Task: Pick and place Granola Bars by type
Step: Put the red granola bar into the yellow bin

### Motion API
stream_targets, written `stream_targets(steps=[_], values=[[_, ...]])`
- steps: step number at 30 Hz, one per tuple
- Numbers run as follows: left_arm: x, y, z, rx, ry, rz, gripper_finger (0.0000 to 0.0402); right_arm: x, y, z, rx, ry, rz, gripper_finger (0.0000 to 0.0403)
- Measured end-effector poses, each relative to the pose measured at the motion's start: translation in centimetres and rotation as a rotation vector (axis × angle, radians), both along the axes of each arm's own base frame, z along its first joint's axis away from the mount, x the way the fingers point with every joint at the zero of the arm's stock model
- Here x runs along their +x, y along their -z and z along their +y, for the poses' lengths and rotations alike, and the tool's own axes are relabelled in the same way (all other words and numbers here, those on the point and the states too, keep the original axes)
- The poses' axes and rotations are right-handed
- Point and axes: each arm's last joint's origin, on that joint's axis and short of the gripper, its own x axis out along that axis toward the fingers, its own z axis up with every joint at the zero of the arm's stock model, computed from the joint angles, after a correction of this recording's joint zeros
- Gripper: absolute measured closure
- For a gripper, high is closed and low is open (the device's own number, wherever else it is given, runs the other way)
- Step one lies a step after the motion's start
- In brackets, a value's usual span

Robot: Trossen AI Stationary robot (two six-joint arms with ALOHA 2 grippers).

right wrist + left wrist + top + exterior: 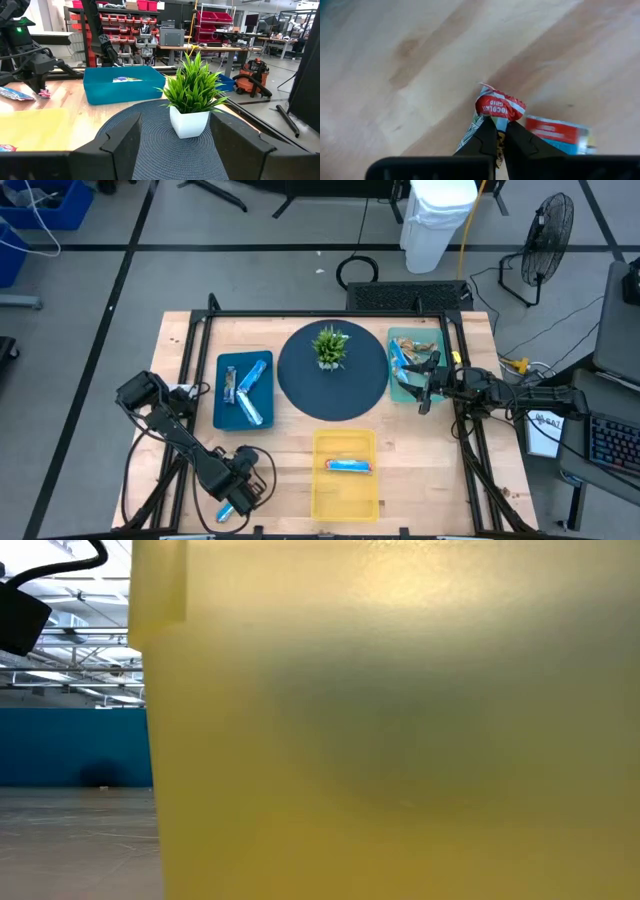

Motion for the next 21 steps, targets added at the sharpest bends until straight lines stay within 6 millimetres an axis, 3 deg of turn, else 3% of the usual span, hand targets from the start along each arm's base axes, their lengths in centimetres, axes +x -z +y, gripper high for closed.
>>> stream_targets(steps=[11,21], values=[[2.1,-3.0,-1.4,0.051,0.152,-0.202,0.0392,0.0,0.0,0.0,0.000,0.000,0.000,0.0177],[5.7,-9.4,-3.0,0.285,0.407,-0.580,0.0393,0.0,0.0,0.0,0.000,0.000,0.000,0.0177]])
